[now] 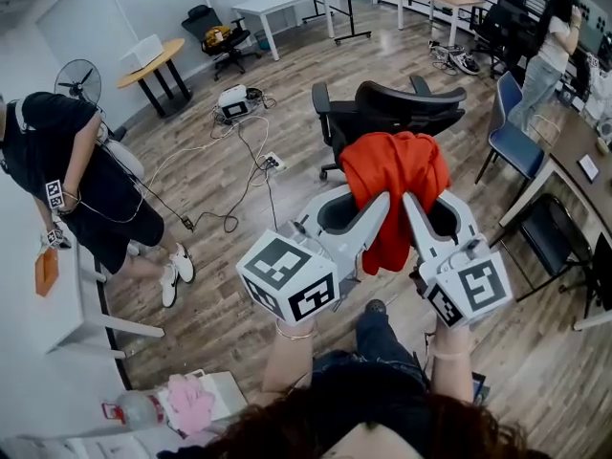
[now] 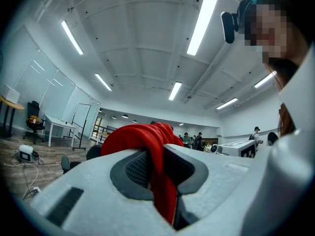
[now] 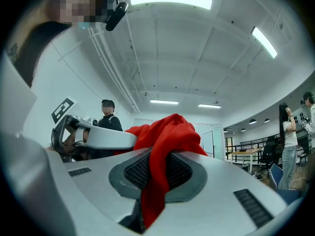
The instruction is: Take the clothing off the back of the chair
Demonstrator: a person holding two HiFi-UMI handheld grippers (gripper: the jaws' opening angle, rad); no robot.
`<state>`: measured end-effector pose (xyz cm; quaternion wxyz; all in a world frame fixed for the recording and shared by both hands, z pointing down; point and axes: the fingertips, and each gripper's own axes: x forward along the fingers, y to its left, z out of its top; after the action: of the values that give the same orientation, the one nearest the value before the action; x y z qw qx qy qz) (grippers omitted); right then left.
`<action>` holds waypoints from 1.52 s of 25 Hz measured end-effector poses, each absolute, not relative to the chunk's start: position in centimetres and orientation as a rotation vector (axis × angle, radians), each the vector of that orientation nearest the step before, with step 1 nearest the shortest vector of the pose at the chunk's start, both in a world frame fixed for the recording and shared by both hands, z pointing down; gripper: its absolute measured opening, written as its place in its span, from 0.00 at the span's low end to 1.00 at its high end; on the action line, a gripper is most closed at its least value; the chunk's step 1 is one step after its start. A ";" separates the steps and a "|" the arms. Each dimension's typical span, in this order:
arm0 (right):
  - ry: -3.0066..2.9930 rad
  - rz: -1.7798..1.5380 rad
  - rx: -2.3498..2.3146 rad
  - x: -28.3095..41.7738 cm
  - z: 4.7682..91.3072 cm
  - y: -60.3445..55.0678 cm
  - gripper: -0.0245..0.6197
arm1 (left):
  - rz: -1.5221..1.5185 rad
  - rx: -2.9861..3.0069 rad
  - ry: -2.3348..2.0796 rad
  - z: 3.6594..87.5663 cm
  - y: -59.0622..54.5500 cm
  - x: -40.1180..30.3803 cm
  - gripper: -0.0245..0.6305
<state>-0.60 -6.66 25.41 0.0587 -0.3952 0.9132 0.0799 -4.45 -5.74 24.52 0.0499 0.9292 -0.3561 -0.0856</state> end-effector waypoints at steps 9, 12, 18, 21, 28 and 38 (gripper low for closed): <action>2.757 0.238 -1.211 -2.0 25.5 -3.9 0.11 | -0.283 2.820 -1.082 24.6 -3.0 -5.8 0.14; 2.760 0.242 -1.213 -2.2 25.5 -3.2 0.11 | -0.294 2.818 -1.087 24.6 -2.3 -6.0 0.14; 2.764 0.246 -1.214 -2.7 25.8 -1.5 0.11 | -0.310 2.816 -1.080 24.9 -0.5 -6.5 0.14; 2.766 0.255 -1.210 -2.5 25.7 -1.0 0.11 | -0.318 2.818 -1.082 24.9 0.0 -6.4 0.14; 2.763 0.275 -1.204 -2.9 25.6 0.2 0.11 | -0.333 2.826 -1.090 24.8 1.2 -6.8 0.14; 2.770 0.284 -1.213 -3.2 25.9 0.9 0.11 | -0.350 2.820 -1.093 25.1 2.0 -7.0 0.14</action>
<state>-3.18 0.92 25.89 0.0523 -0.3989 0.9108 0.0933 -7.03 2.00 25.13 0.0485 0.9251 -0.3587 -0.1148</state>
